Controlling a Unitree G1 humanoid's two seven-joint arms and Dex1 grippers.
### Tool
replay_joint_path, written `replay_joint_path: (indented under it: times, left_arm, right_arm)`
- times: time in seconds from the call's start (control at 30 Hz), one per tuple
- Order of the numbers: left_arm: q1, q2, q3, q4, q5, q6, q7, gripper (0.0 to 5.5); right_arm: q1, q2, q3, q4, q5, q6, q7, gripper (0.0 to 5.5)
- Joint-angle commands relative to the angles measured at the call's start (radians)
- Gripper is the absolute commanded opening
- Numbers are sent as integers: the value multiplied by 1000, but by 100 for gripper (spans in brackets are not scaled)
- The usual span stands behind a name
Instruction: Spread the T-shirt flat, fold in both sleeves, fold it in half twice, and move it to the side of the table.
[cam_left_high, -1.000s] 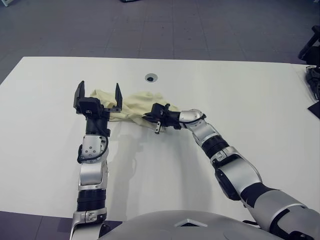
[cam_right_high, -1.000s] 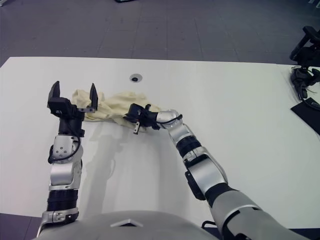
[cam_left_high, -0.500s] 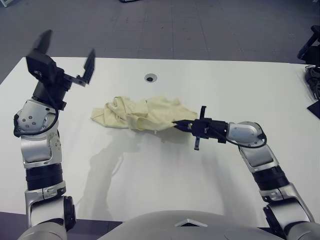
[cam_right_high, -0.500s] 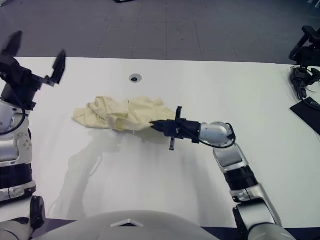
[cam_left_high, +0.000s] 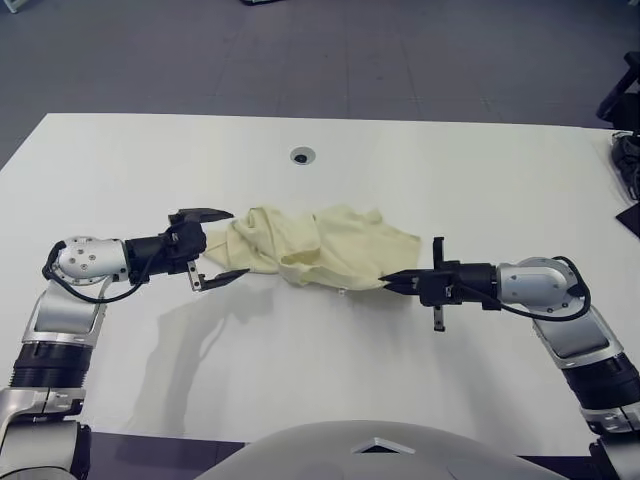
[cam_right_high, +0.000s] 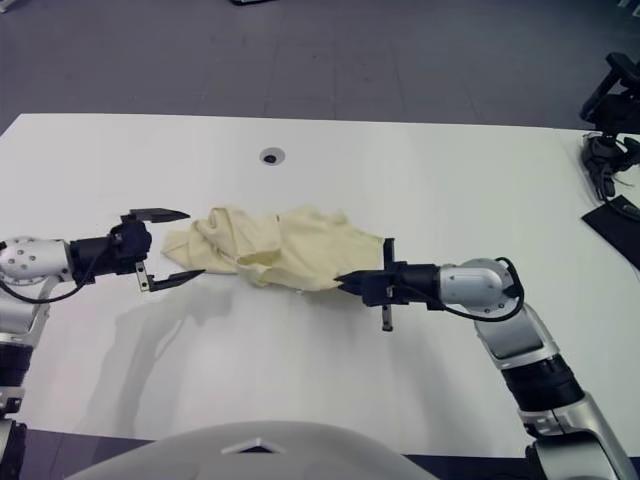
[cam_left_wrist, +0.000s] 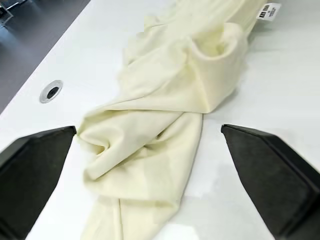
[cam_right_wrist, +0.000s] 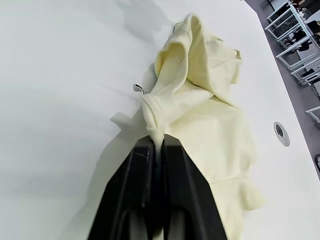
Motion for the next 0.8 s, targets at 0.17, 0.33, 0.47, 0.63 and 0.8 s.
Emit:
replay_joint_path:
  times: [0.17,0.33,0.47,0.63,0.8]
  left_arm:
    - [-198,0,-165,-31,101,2,-126,540]
    - [-202,13,-246,-132,113,6,-193,540]
    - [-187,25,-284,-199,166,-33,-193,540]
    - [-173,0,-311,-247,238,-95,-135,540]
    - [-169,-19,-332,-248,345,-181,-35,540]
  right_arm:
    - [10,-17,28,11,-21,-15,-3,2]
    - [12,-15,36,24,-25,-24,-9,2]
    - [11,-10,39,31,-25,-27,-15,2]
    - [16,-1,47,39,-22,-28,-20,2]
    - [15,9,62,51,-27,-33,-22,2]
